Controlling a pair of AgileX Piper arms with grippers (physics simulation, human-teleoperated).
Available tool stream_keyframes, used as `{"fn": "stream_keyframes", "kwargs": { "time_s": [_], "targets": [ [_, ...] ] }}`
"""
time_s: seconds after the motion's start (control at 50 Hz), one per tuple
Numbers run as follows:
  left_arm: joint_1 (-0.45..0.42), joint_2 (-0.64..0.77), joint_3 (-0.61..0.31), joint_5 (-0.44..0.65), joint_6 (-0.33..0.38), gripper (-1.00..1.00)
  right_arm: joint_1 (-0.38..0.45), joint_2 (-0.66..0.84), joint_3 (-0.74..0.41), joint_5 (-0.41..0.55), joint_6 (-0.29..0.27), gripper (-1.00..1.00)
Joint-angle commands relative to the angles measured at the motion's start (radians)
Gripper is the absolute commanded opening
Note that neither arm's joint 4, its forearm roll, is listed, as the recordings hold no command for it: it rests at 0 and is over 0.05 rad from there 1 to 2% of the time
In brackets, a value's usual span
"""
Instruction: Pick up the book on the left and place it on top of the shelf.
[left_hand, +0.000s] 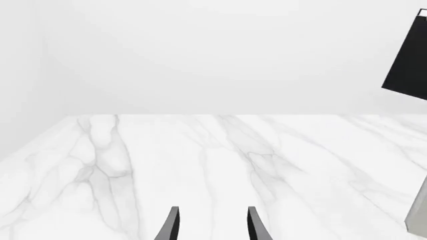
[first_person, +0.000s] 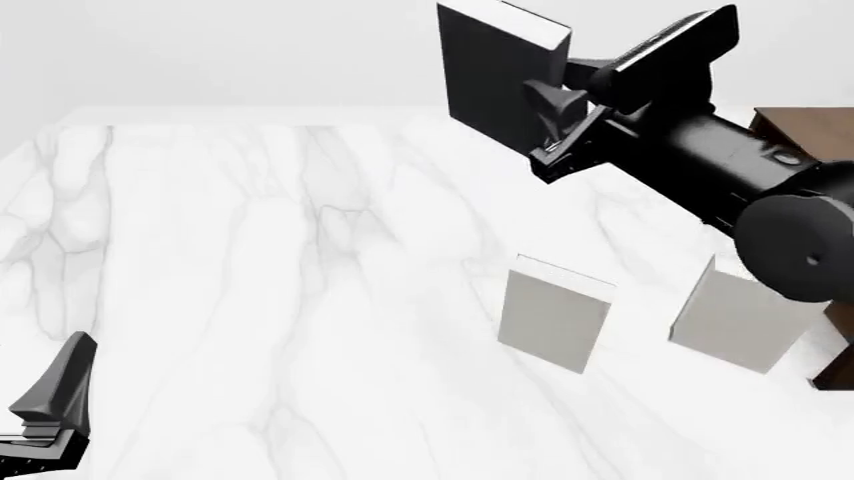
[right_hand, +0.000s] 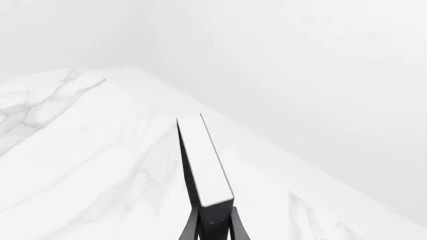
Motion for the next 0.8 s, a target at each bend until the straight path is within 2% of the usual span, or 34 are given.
{"fn": "stream_keyframes", "kwargs": {
  "time_s": [0.02,0.08,0.28,0.44,0.46,0.56,0.64,0.8],
  "targets": [
    [0.000,0.000,0.000,0.000,0.000,1.00,-0.042,-0.083,-0.009,0.052,-0.064,-1.00],
    [0.000,0.000,0.000,0.000,0.000,1.00,-0.053,-0.103,-0.009,0.068,-0.076,-1.00],
    [0.000,0.000,0.000,0.000,0.000,1.00,-0.120,-0.152,-0.001,0.101,-0.183,-1.00],
    [0.000,0.000,0.000,0.000,0.000,1.00,-0.161,-0.194,-0.005,0.142,-0.214,-1.00],
    [0.000,0.000,0.000,0.000,0.000,1.00,-0.180,-0.209,0.000,0.143,-0.239,-1.00],
    [0.000,0.000,0.000,0.000,0.000,1.00,-0.216,-0.241,0.011,0.153,-0.251,-1.00],
    [0.000,0.000,0.000,0.000,0.000,1.00,-0.236,-0.278,0.014,0.190,-0.238,-1.00],
    [0.000,0.000,0.000,0.000,0.000,1.00,-0.279,-0.340,0.007,0.251,-0.269,-1.00]
  ]
}}
